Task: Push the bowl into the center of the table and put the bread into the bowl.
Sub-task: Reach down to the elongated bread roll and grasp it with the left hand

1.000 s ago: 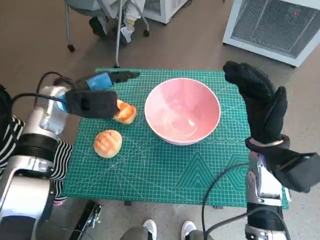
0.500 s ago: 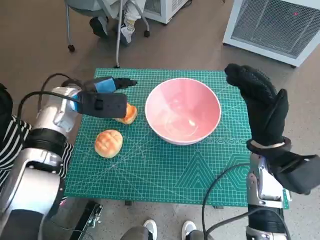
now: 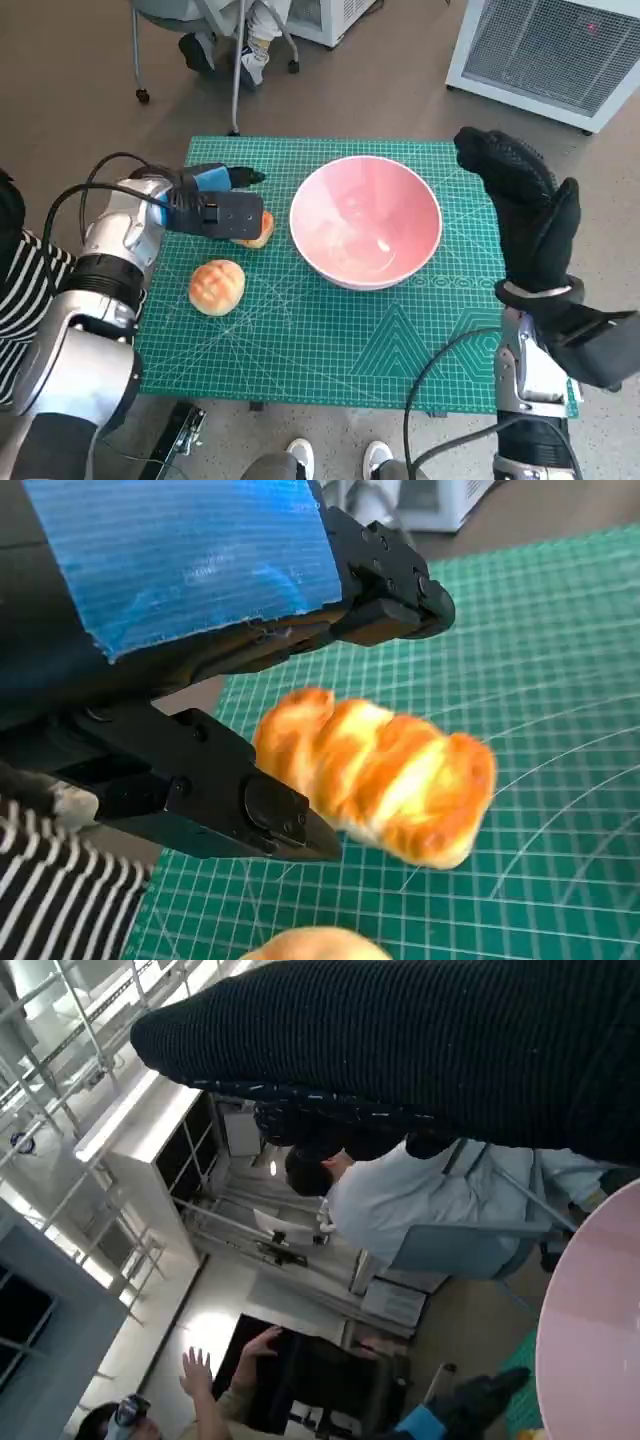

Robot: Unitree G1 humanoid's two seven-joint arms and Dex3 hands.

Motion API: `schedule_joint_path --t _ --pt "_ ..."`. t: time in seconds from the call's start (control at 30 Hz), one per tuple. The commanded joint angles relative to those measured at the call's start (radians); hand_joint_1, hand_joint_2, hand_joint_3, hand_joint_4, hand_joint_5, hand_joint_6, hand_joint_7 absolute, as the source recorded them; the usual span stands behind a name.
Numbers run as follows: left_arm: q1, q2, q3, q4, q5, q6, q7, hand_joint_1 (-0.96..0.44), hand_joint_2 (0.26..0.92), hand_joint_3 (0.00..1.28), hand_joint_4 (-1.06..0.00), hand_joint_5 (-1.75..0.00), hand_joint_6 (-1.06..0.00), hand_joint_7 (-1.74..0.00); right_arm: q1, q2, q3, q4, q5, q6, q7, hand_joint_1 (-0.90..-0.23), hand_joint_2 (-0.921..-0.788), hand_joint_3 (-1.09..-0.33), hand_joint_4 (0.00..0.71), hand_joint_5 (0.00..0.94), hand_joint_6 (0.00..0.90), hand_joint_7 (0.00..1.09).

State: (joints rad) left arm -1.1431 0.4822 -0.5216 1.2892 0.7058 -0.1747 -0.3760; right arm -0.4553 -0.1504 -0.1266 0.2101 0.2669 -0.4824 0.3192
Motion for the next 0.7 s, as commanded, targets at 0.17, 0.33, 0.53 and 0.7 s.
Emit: schedule_joint_path --t 0.17,0.33,0.53,0.7 --pt "-0.021 -0.016 -0.017 0.029 0.008 0.020 0.016 0.04 0.777 0.00 -0.14 0.00 -0.33 0.00 0.025 -0.004 -0.001 -0.003 -0.021 0.018 -0.013 -0.669 -0.921 -0.709 0.198 0.003 0.194 0.28" --pt "-0.021 -0.018 -0.021 0.032 0.008 0.022 0.018 0.04 0.777 0.00 -0.14 0.00 -0.33 0.00 0.025 -0.004 0.000 -0.002 -0.022 0.018 -0.014 -0.669 -0.921 -0.709 0.198 0.003 0.193 0.28" --pt "0.019 -0.048 -0.063 0.058 0.046 0.055 0.057 0.03 0.777 0.00 -0.16 -0.01 -0.35 -0.01 0.030 -0.007 -0.001 -0.010 -0.023 0.023 -0.016 -0.671 -0.921 -0.708 0.199 0.002 0.189 0.29" --pt "0.036 -0.062 -0.075 0.066 0.057 0.066 0.082 0.04 0.787 0.01 -0.23 -0.02 -0.40 -0.02 0.032 -0.008 0.000 -0.015 -0.025 0.028 -0.018 -0.671 -0.921 -0.708 0.198 0.002 0.188 0.29"
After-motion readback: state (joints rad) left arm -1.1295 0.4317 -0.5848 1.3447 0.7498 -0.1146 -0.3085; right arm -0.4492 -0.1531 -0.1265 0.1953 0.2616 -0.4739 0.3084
